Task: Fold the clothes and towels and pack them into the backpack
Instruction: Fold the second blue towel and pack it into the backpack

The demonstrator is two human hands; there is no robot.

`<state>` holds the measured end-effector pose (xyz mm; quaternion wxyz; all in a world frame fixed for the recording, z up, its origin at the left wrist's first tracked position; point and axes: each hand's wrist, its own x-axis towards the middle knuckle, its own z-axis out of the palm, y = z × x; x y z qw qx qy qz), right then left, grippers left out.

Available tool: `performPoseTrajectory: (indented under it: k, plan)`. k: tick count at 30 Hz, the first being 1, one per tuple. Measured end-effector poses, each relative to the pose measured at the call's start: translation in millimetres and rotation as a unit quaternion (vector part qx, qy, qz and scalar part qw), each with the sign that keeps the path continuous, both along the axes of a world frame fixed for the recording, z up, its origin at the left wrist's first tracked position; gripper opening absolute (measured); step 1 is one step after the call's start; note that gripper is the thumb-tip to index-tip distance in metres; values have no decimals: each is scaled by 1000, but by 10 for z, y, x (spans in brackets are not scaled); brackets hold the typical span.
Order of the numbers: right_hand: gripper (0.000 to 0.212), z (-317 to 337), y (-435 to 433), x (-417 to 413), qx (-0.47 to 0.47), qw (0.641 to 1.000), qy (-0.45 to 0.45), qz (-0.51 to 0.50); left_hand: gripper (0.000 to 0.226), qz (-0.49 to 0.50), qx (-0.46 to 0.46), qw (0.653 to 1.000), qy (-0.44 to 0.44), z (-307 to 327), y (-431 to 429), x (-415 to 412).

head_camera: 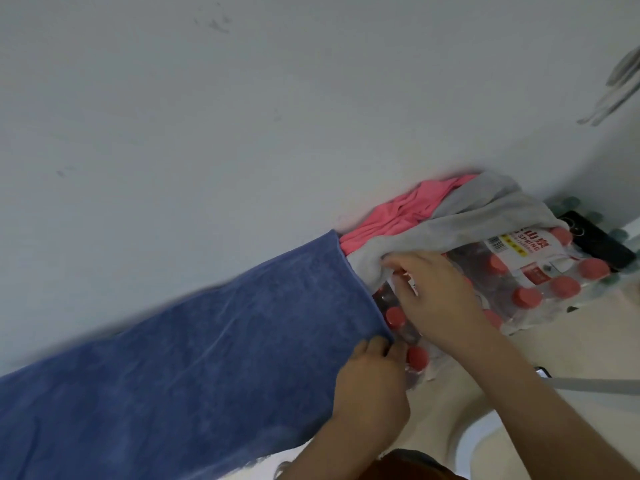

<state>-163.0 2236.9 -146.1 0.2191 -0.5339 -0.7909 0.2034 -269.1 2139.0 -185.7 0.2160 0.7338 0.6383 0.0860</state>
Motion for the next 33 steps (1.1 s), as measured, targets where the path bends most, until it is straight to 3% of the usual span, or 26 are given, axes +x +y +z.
performPoseTrajectory:
  k: [4,9,12,14,17,21,23,26,28,33]
  plan:
    - [28,104,390,-441,-30,993,9,111,45,8,-8,1000,-11,-49,-36,47]
    - [28,-119,810,-769,-111,974,-185,70,36,63,48,992,-101,5,-25,-36]
    - [29,-200,944,-832,-124,965,-225,57,32,106,17,984,-141,37,-64,-73]
    - [28,-243,1012,-855,-147,970,-191,39,13,134,-20,974,-181,-18,-109,-92]
    - [20,-275,1087,-860,-184,973,-134,30,30,176,-43,963,-199,-106,-168,-94]
    - [5,-313,1098,-838,-196,980,-30,32,15,193,-78,951,-227,-44,-219,-89]
    - [8,-250,1075,-810,-264,958,115,5,12,197,-85,947,-240,-18,-224,-98]
    - [12,-131,1055,-762,-383,886,261,-28,19,224,-104,928,-280,-28,-261,-100]
    - [11,-92,1050,-760,-384,886,257,-32,27,241,-119,911,-313,-58,-311,-94]
    - [31,-28,891,-743,-276,953,107,59,39,242,-90,894,-365,23,-424,-139]
